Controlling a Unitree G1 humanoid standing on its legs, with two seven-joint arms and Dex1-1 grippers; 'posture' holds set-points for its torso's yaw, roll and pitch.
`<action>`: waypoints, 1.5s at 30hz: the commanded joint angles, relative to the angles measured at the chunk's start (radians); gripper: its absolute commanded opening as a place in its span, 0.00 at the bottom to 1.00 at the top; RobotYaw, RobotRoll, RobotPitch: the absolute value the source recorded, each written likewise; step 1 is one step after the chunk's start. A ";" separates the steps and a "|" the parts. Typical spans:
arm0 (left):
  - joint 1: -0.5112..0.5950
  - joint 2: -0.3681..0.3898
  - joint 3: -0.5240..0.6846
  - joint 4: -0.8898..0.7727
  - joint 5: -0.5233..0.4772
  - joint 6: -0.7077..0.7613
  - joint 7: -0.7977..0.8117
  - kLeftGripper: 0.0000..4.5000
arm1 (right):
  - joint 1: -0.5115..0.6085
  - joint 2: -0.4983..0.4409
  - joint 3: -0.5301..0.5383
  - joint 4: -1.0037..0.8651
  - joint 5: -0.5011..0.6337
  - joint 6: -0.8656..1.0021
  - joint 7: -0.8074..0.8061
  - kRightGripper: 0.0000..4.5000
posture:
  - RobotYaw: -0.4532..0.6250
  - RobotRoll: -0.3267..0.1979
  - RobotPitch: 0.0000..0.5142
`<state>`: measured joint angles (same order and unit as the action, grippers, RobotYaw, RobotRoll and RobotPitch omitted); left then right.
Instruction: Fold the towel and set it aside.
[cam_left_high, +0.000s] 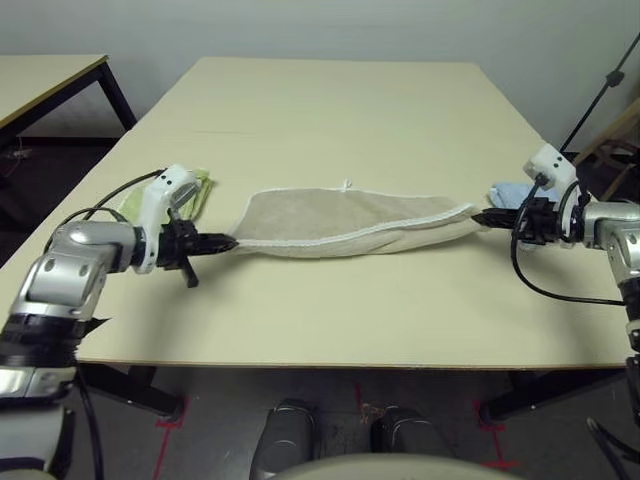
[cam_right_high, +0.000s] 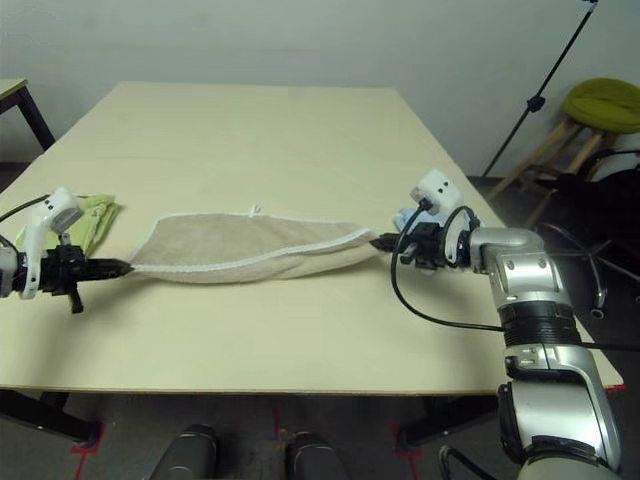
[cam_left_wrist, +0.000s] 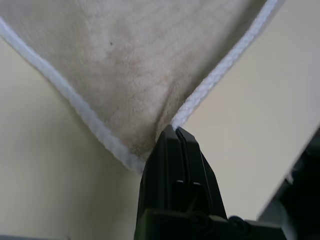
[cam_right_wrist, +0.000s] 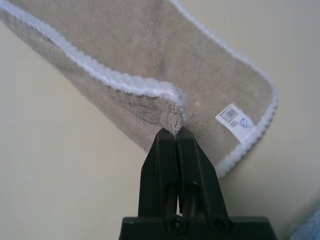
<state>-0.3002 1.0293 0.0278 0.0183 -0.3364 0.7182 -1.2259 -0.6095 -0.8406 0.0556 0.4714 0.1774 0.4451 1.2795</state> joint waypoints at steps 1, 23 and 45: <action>0.027 0.070 -0.005 -0.050 -0.033 0.078 -0.045 0.00 | 0.046 -0.067 0.058 -0.033 -0.028 0.023 0.087 0.00 | 0.54 0.62 0.15; -0.339 -0.179 -0.122 0.448 0.235 -0.424 0.158 0.00 | -0.139 0.078 0.063 0.372 -0.174 -0.366 -0.210 0.00 | 0.52 0.62 0.17; -0.484 -0.324 -0.037 0.722 0.326 -0.653 0.523 0.60 | -0.229 0.185 -0.106 0.477 -0.083 -0.431 -0.428 0.76 | 0.53 0.62 0.16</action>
<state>-0.7642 0.7034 -0.0436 0.7505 -0.0108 0.0798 -0.7549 -0.8438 -0.6650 -0.0157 0.9839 0.0628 -0.0052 0.8776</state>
